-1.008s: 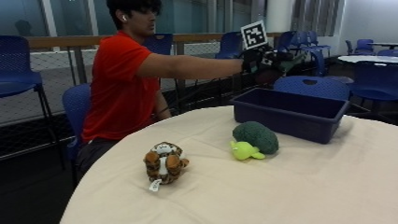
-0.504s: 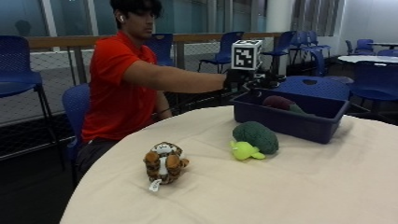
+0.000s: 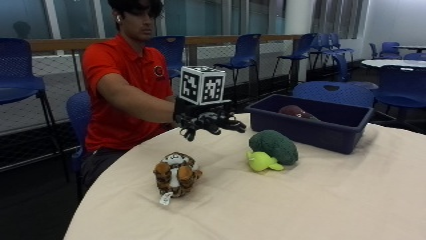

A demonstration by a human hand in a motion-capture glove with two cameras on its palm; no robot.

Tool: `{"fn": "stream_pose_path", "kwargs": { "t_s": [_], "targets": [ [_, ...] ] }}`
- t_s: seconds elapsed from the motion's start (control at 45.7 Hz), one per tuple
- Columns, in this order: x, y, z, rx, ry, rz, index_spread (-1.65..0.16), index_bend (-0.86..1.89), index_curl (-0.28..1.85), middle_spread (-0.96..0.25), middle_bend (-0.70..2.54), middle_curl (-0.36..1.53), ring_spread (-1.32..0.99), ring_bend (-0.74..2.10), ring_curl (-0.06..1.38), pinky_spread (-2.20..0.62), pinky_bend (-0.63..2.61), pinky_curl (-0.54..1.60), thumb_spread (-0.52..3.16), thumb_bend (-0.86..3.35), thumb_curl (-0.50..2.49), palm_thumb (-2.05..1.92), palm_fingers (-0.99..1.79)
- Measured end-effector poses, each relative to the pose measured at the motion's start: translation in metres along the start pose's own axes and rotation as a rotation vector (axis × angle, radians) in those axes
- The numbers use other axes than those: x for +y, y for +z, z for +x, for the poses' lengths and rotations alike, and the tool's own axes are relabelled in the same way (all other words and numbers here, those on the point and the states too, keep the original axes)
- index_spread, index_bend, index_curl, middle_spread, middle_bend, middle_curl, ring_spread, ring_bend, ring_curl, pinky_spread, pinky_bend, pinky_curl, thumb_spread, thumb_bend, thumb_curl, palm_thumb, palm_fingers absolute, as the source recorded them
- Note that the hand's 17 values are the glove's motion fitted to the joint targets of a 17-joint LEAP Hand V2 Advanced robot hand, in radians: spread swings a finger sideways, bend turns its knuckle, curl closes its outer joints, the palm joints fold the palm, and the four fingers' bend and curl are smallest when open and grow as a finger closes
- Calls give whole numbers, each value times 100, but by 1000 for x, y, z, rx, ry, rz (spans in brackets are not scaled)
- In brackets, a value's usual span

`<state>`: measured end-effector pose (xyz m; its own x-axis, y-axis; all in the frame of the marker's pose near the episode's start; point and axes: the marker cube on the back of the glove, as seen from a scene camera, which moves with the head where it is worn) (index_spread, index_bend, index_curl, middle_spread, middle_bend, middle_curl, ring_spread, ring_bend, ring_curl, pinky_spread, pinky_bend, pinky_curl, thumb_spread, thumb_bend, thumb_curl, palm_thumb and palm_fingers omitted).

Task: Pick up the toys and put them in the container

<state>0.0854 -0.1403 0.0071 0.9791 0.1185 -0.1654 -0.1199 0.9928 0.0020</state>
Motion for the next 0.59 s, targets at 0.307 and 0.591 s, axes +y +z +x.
{"fn": "stream_pose_path", "kwargs": {
  "t_s": [0.307, 0.591],
  "targets": [
    [16, 32, 77, 6, 130, -46, -36, 16, 36, -7, 7, 16, 5, 12, 13, 15, 121, 37, 102, -9, 23, -13, -30],
    [12, 65, 105, -19, 171, -113, -36, 17, 35, -6, 5, 13, 6, 10, 10, 15, 133, 39, 101, -9, 20, -12, -30]
  ]
}}
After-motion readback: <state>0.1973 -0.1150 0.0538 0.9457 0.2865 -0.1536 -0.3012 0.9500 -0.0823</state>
